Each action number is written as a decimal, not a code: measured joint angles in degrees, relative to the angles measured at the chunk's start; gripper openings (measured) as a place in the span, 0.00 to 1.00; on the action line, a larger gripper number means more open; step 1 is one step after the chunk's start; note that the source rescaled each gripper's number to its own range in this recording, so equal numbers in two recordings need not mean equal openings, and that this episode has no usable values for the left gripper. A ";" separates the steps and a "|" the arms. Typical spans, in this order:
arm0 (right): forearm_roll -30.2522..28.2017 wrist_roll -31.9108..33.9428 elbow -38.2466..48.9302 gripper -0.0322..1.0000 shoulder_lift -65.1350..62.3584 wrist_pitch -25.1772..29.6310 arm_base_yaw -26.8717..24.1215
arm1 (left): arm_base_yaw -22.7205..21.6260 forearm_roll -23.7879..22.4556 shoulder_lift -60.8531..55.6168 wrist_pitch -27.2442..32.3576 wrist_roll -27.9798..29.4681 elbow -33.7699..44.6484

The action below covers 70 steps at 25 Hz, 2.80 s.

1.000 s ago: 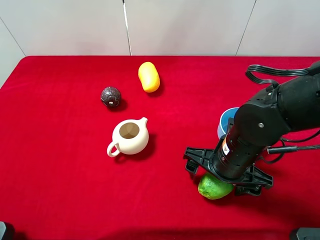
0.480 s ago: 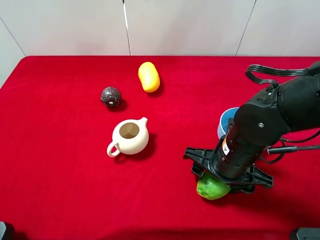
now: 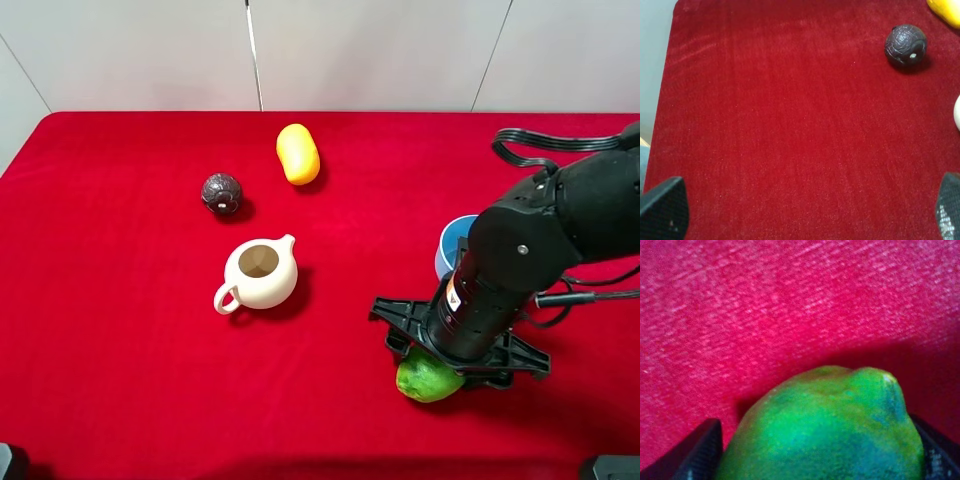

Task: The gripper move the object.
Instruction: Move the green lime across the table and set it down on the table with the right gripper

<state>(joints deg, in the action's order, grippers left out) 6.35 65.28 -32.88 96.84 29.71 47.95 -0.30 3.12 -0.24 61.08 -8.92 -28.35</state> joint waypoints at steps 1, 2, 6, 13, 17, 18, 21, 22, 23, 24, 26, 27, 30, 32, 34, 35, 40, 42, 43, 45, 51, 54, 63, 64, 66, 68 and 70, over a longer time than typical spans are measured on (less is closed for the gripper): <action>0.00 0.00 0.00 0.06 -0.88 0.56 0.00 | 0.00 0.00 0.00 0.00 0.00 0.00; 0.00 0.00 0.00 0.06 -2.01 1.04 0.00 | 0.00 0.00 0.00 0.00 0.00 0.00; 0.00 -0.02 -0.05 0.06 -6.82 3.02 0.00 | 0.00 0.00 0.00 0.00 0.00 0.00; 0.00 -0.02 -0.61 0.06 -14.31 9.07 0.00 | 0.00 0.00 0.00 0.00 0.00 0.00; -0.12 -1.74 -4.44 0.06 -16.81 15.85 0.00 | 0.00 0.00 0.00 0.00 0.00 0.00; -0.26 -2.34 -5.81 0.06 -16.96 17.79 0.00 | 0.00 0.00 0.00 0.00 0.00 0.00; -0.48 -4.10 -9.51 0.06 -17.03 22.44 0.00 | 0.00 0.00 0.00 0.00 0.00 0.00; -0.69 -4.61 -10.68 0.06 -17.03 23.55 0.00 | 0.00 0.00 0.00 0.00 0.00 0.00; -0.91 -5.18 -11.58 0.06 -17.03 24.71 0.00 | 0.00 0.00 0.00 0.00 0.00 0.00; -1.20 -5.61 -12.58 0.06 -16.98 25.71 0.00 | 0.00 0.00 0.00 0.00 0.00 0.00; -1.84 -6.11 -14.28 0.06 -16.98 26.99 0.00 | 0.00 0.00 0.00 0.00 0.00 0.00; -2.24 -6.48 -15.24 0.06 -16.92 27.66 0.00 | 0.00 0.00 0.00 0.00 0.00 0.00; -4.18 -7.37 -17.98 0.06 -16.92 29.77 0.00 | 0.00 0.00 0.00 0.00 0.00 0.00; -5.56 -7.86 -20.02 0.06 -16.89 31.83 0.00 | 0.00 0.00 0.00 0.00 0.00 0.00; -6.35 -9.22 -21.72 0.06 -16.89 33.51 -0.62 | 0.00 0.00 0.00 0.00 0.00 0.00; -6.35 -10.23 -22.56 0.06 -16.89 34.25 -1.14 | 0.00 0.00 0.00 0.00 0.00 0.00; -6.35 -16.21 -26.23 0.06 -16.74 36.24 -4.99 | 0.00 0.00 0.00 0.00 0.00 0.00; -6.35 -19.19 -28.10 0.06 -15.73 37.89 -6.23 | 0.00 0.00 0.00 0.00 0.00 0.00; -6.35 -20.51 -29.31 0.06 -15.06 38.69 -6.79 | 0.00 0.00 0.00 0.00 0.00 0.00; -6.72 -23.63 -31.60 0.06 -13.06 39.53 -7.65 | 0.00 0.00 0.00 0.00 0.00 0.00; -8.23 -30.60 -39.56 0.06 -7.00 40.05 -9.15 | 0.00 0.00 0.00 0.00 0.00 0.00; -9.79 -33.12 -43.71 0.06 -4.05 40.05 -9.29 | 0.00 0.00 0.00 0.00 0.00 0.00; -10.27 -41.61 -54.41 0.06 5.08 40.21 -11.46 | 0.00 0.00 0.00 0.00 0.00 0.00; -10.33 -42.49 -55.63 0.06 6.07 40.21 -11.83 | 0.00 0.00 0.00 0.00 0.00 0.00; -10.24 -44.03 -57.83 0.06 7.99 40.26 -12.58 | 0.00 0.00 0.00 0.00 0.00 0.00; -10.30 -45.33 -60.37 0.06 9.95 40.26 -13.14 | 0.00 0.00 0.00 0.00 0.00 0.00; -10.37 -46.55 -62.61 0.06 12.11 40.26 -13.52 | 0.00 0.00 0.00 0.00 0.00 0.00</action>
<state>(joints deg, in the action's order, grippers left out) -4.02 18.73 -95.49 108.96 69.97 34.43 -0.30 3.12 -0.24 61.08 -8.92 -28.35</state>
